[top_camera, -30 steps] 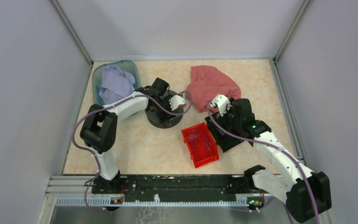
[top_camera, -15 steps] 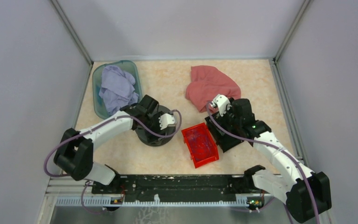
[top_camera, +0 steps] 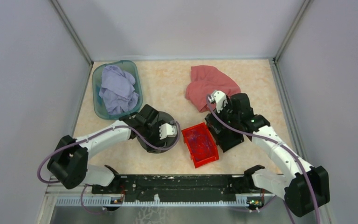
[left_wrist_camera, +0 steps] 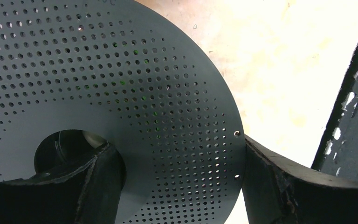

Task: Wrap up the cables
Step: Move the cable reel to the center of the board.

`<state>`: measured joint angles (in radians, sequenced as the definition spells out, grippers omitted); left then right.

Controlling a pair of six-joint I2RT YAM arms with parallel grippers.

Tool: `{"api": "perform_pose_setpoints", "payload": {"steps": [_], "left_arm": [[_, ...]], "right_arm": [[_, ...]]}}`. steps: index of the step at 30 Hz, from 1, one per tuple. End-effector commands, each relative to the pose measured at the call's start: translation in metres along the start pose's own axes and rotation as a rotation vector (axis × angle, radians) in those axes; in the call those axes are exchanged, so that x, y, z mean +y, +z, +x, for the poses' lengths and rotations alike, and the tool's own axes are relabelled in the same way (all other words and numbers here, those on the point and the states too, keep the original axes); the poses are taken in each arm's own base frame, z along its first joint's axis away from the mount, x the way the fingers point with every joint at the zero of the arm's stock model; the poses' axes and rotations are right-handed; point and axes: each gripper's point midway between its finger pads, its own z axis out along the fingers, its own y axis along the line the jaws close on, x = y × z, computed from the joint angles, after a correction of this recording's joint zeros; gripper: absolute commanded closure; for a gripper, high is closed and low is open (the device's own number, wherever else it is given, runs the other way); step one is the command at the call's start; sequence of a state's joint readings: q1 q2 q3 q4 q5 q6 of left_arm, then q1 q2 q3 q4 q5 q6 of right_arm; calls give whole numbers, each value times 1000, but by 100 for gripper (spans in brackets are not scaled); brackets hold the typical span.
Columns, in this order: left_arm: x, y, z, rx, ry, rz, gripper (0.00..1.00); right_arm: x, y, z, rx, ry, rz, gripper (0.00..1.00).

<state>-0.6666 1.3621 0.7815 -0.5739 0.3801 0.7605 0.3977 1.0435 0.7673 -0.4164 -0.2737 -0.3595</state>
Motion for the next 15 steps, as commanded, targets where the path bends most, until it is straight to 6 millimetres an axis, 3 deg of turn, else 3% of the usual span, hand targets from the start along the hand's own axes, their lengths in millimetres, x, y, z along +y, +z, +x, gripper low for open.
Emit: {"api": "perform_pose_setpoints", "payload": {"steps": [1, 10, 15], "left_arm": [[3, 4, -10, -30, 51, -31, 35], [13, -2, -13, -29, 103, -89, 1], [17, -9, -15, -16, 135, -106, 0]], "right_arm": [[12, 0, -24, -72, 8, -50, 15], [23, 16, -2, -9, 72, -46, 16], [31, 30, 6, 30, 86, -54, 17]]}}
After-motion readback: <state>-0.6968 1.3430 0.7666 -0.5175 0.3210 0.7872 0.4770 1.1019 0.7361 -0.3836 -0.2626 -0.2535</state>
